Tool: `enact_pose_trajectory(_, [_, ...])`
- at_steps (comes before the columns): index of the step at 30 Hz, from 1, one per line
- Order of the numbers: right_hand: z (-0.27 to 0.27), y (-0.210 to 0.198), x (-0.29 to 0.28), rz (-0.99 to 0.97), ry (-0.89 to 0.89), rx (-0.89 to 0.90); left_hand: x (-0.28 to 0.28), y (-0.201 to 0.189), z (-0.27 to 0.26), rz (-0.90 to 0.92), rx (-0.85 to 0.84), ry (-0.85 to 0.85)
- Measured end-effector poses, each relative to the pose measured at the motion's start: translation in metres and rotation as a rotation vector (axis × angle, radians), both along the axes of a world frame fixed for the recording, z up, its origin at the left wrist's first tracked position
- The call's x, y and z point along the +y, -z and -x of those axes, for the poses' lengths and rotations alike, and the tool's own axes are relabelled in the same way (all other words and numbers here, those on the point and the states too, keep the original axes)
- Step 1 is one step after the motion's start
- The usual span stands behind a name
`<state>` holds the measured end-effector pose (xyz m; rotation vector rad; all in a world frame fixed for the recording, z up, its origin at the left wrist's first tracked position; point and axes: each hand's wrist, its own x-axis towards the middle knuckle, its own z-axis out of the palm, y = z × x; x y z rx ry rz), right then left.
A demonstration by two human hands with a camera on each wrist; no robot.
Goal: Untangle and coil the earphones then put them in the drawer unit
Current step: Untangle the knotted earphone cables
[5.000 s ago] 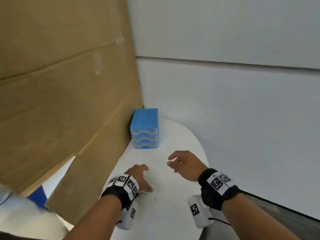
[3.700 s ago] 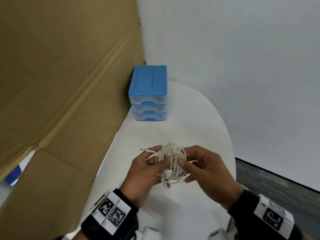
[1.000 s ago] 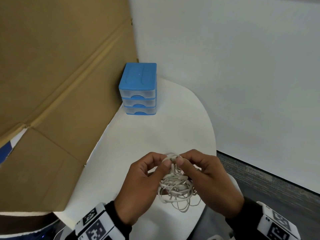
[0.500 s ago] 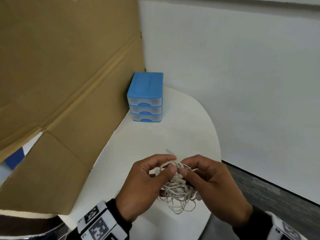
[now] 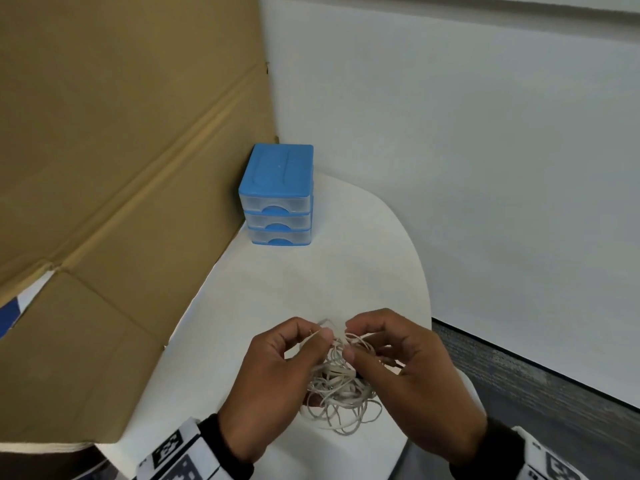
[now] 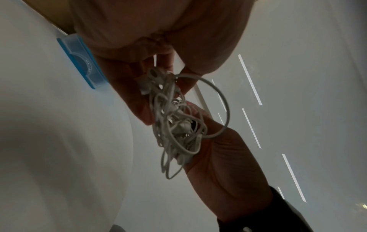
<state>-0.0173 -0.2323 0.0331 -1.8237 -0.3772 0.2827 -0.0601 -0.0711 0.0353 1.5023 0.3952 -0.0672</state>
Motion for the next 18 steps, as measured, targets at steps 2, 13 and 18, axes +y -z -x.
enact_pose_trajectory(2, [0.0015, -0.0009, -0.0001, 0.028, -0.011, -0.045, -0.0005, 0.0003, 0.0009, 0.007, -0.012, -0.008])
enact_pose_trajectory(13, [-0.0035, 0.0085, -0.0016, 0.035, -0.074, -0.016, -0.0033, 0.0080, 0.0016, -0.085, -0.121, -0.059])
enact_pose_trajectory(18, [-0.0029, 0.0063, -0.0016, -0.083, -0.102, 0.155, -0.0036, 0.0087, 0.0023, -0.035, -0.082, -0.070])
